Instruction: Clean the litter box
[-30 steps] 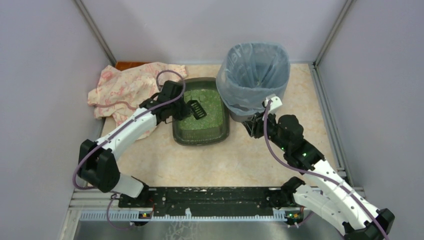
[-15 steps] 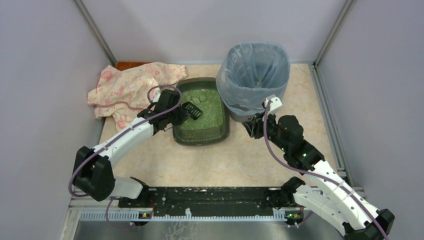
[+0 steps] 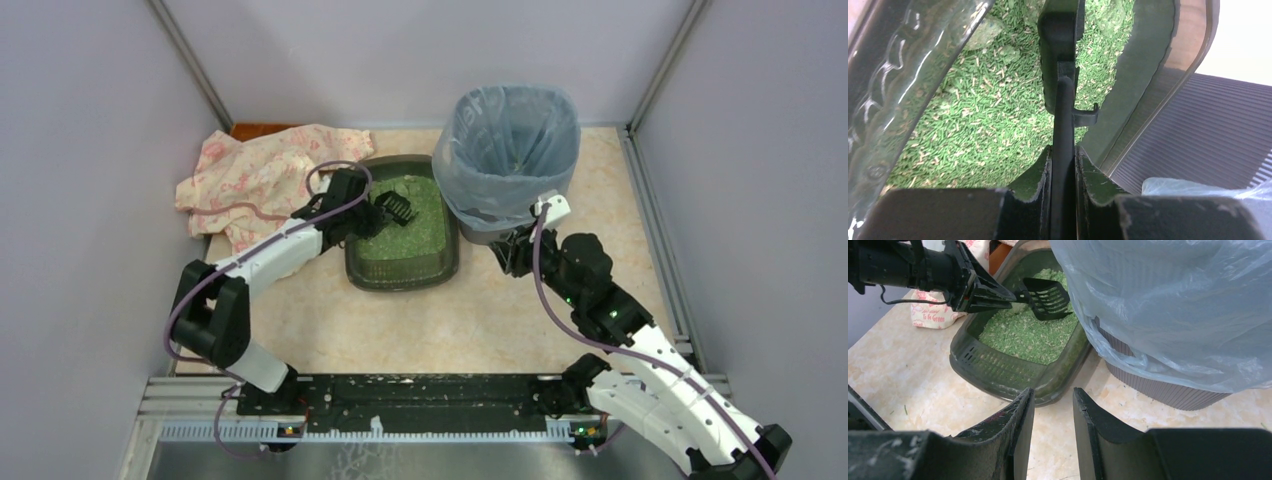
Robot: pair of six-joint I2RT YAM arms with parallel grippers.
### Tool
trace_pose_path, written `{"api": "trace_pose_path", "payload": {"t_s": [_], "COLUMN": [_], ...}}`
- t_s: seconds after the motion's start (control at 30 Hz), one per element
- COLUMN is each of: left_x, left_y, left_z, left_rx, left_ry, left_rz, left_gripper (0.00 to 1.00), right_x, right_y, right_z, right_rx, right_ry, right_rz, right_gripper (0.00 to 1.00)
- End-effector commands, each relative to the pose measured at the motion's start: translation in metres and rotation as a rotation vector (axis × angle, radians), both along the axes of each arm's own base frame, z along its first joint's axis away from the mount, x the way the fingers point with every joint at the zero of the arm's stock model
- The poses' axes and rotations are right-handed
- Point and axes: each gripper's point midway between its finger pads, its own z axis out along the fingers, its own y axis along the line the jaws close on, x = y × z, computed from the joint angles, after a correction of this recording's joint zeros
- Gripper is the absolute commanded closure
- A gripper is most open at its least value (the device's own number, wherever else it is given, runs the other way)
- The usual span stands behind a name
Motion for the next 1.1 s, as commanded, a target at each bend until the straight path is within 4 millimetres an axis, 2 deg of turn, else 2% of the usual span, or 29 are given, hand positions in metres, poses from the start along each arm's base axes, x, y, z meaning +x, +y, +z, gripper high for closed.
{"api": "trace_pose_path", "payload": {"t_s": [0.0, 0.2, 0.4, 0.5, 0.63, 0.77, 0.93, 1.07], "left_x": [0.001, 0.02, 0.026, 0.021, 0.019, 0.014, -0.005, -0.016], "left_y": [0.009, -0.005, -0.015, -0.014, -0.011, -0.007, 0.011, 0.007], "left_z": [-0.037, -0.045, -0.06, -0.068, -0.059, -0.036, -0.048, -0.042], "left_rx": [0.023, -0.036, -0.107, -0.13, -0.147, -0.219, -0.227, -0.238], "left_ry": [0.104, 0.098, 0.086, 0.071, -0.009, -0.232, -0.27, -0.311], "left_rz": [0.059, 0.042, 0.025, 0.026, 0.018, -0.021, -0.019, -0.081], "left_gripper": [1.0, 1.0, 1.0, 1.0, 1.0, 1.0, 1.0, 1.0], "right_x": [0.003, 0.004, 0.004, 0.005, 0.006, 0.007, 0.008, 0.008], "right_y": [-0.005, -0.005, -0.006, -0.007, -0.007, -0.006, -0.005, -0.003], "right_z": [0.02, 0.018, 0.017, 0.016, 0.014, 0.011, 0.011, 0.009], "right_rx": [0.025, 0.021, 0.014, 0.01, 0.006, 0.003, 0.001, 0.001], "right_ry": [-0.068, -0.062, -0.057, -0.052, -0.047, -0.038, -0.035, -0.029], "right_rz": [-0.029, -0.031, -0.037, -0.041, -0.043, -0.044, -0.044, -0.037], "right_gripper": [0.65, 0.65, 0.65, 0.65, 0.65, 0.65, 0.65, 0.65]}}
